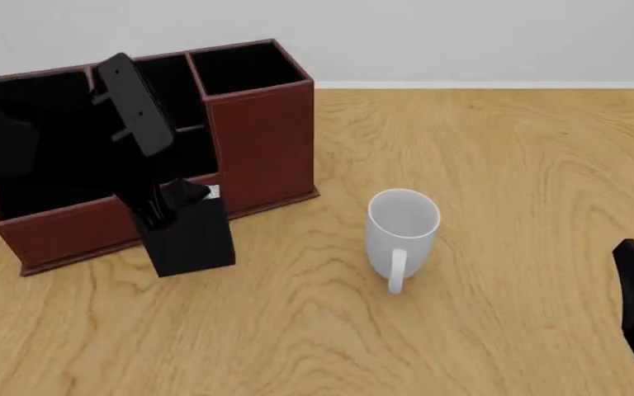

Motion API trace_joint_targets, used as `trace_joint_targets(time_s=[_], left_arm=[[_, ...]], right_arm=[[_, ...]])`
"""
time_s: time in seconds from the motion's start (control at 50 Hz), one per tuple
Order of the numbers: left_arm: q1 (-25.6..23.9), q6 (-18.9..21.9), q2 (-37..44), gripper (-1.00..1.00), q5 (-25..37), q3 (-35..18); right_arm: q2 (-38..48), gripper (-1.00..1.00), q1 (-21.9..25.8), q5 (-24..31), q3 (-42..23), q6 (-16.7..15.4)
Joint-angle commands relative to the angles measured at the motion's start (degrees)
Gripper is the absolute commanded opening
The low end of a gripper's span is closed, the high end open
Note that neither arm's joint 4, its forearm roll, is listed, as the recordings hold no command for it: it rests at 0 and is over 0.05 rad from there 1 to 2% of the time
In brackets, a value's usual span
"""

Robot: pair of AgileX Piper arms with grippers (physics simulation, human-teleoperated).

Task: Pick up the book and place it in the front compartment of the caddy.

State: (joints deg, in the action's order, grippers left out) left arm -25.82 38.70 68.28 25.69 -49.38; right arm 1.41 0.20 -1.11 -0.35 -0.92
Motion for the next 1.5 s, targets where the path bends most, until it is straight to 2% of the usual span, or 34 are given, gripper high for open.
trace_joint_targets(time_s=[0.02,0.36,1.5], left_arm=[[0.8,-0.3,0.4,1.00,0.4,-0.7],[0.3,-1.1,0.6,1.00,1.2,-1.0],[2.2,-2.0,5.3,1.00,-3.9,1.2]], right_arm=[[0.0,1.00,0.0,0.0,0.0,0.0],[0.0,1.00,0.0,0.0,0.0,0.0],[0.0,1.00,0.0,0.0,0.0,0.0]])
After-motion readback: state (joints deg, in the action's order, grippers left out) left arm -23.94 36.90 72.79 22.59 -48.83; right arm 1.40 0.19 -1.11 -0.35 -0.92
